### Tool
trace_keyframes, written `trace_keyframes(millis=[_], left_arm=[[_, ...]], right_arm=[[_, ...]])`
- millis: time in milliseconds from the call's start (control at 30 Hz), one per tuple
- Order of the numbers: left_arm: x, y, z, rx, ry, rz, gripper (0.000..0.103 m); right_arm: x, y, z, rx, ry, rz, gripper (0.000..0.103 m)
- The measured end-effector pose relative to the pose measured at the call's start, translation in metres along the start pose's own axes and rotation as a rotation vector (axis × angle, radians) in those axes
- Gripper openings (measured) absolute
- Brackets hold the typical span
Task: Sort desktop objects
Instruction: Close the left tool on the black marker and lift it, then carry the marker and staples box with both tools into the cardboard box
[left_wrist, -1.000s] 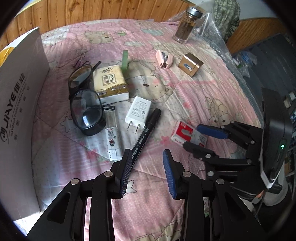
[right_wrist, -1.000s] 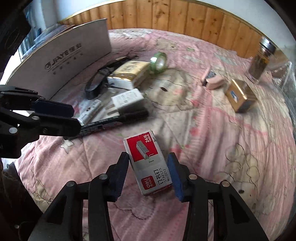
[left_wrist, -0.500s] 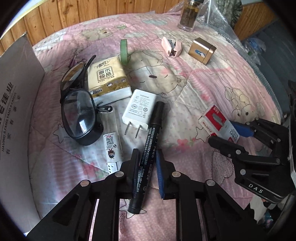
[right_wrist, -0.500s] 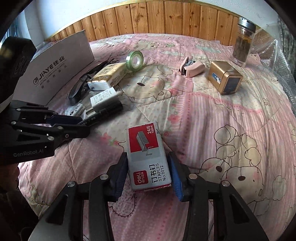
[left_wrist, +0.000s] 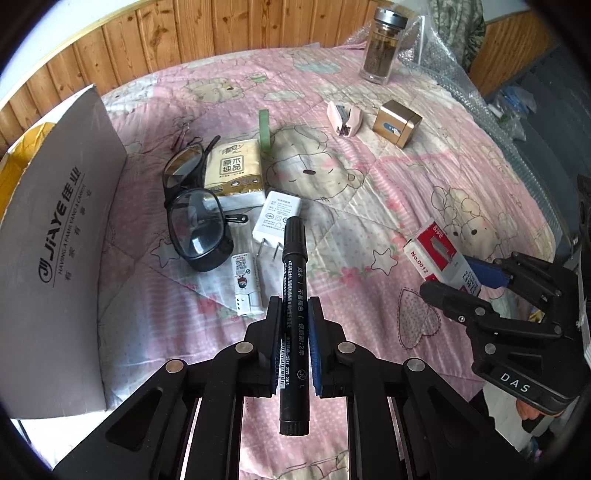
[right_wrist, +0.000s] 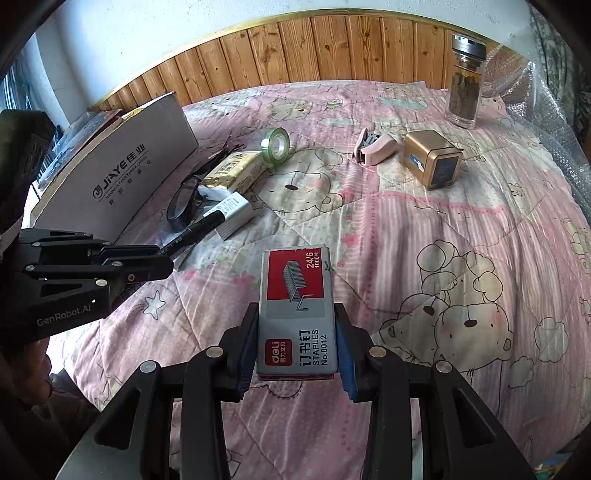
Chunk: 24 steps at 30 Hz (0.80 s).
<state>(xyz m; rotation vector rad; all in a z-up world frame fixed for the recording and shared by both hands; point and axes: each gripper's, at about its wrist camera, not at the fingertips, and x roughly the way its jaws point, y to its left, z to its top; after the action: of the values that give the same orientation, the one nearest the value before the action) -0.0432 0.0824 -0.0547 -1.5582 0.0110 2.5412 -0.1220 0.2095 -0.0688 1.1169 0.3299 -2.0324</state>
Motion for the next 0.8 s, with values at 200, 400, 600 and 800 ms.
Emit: trace_keyframes(millis=[200, 400, 600, 800], left_arm=[[-0.025, 0.011, -0.001, -0.033, -0.053, 0.010, 0.013], [-0.054, 0.029, -0.002, -0.080, -0.123, 0.037, 0.013], [-0.092, 0.053, -0.003, -0.130, -0.222, 0.121, 0.013], [-0.121, 0.085, -0.008, -0.206, -0.275, 0.160, 0.013]], right_arm=[[-0.009, 0.024, 0.002, -0.029, -0.009, 0.012, 0.039], [-0.022, 0.052, 0.014, -0.082, -0.033, 0.027, 0.039], [-0.034, 0.087, 0.031, -0.151, -0.061, 0.050, 0.039], [-0.041, 0.122, 0.051, -0.223, -0.087, 0.094, 0.039]])
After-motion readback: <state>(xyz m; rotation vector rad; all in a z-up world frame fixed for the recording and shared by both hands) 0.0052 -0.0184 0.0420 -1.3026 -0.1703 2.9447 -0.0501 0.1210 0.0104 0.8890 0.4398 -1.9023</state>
